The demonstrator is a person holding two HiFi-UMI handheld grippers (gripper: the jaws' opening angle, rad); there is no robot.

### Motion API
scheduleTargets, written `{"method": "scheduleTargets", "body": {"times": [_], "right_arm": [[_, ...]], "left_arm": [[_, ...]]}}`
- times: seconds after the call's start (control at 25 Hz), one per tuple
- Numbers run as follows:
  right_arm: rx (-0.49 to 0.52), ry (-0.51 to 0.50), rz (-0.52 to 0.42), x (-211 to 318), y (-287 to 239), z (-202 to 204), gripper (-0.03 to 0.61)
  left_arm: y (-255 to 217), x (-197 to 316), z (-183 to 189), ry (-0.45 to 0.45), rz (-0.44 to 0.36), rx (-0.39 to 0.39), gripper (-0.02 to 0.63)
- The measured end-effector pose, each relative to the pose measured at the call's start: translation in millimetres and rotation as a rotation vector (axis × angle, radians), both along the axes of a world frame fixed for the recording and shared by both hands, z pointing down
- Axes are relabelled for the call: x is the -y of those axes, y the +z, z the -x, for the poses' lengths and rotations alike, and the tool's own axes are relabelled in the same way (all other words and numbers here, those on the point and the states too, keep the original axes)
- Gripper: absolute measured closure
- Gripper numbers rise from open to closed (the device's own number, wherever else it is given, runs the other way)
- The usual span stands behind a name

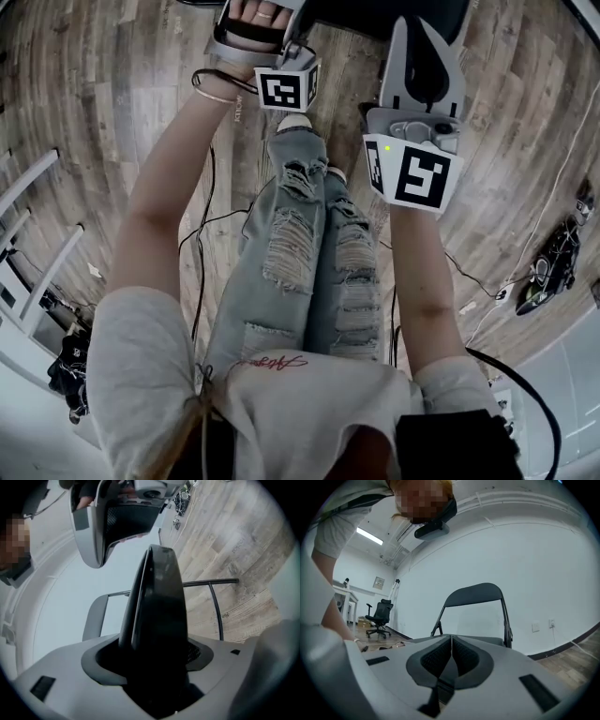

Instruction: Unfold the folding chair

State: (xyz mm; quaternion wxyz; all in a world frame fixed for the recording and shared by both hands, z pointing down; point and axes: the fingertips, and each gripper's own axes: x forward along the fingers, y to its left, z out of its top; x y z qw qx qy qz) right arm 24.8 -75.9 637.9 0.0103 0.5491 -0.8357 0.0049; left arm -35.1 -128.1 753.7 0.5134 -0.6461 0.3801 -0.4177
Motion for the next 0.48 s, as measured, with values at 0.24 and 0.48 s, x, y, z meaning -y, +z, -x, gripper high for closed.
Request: {"method": "scheduleTargets", "body": {"times": [0.24,0.48], "right_arm": [[-0.029,-0.086,0.012,-26.5,9.8,26.2,0.56],[-0.04,-0.063,-0.004,-43.4,-80.0,23.2,0.56]], "left_arm": [[-10.4,-42.6,42.2,-0.078,-0.048,-0.117,0.265],[-129.1,-102.7,40.7,-0.156,0.06,-0.373,0.275]]}}
